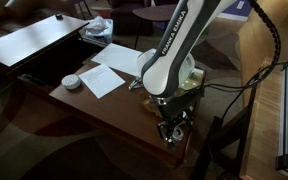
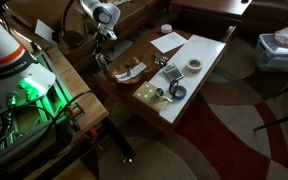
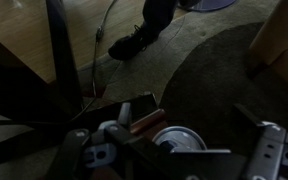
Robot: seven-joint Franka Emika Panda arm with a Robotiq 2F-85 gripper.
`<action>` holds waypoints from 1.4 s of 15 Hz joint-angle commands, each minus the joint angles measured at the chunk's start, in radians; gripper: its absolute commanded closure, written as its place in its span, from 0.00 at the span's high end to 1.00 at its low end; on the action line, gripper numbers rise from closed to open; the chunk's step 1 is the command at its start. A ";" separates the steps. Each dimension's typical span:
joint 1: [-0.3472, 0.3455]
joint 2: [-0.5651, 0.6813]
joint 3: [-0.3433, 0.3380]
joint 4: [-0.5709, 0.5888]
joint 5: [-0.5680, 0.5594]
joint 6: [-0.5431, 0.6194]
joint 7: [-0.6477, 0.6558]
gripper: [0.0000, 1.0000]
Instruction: Put the can on the brown bowl
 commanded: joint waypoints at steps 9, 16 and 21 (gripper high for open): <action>0.032 0.087 -0.036 0.086 -0.018 0.051 0.010 1.00; 0.029 0.112 -0.042 0.113 -0.028 0.030 0.006 0.50; -0.027 0.012 0.006 -0.002 0.043 0.167 -0.051 0.37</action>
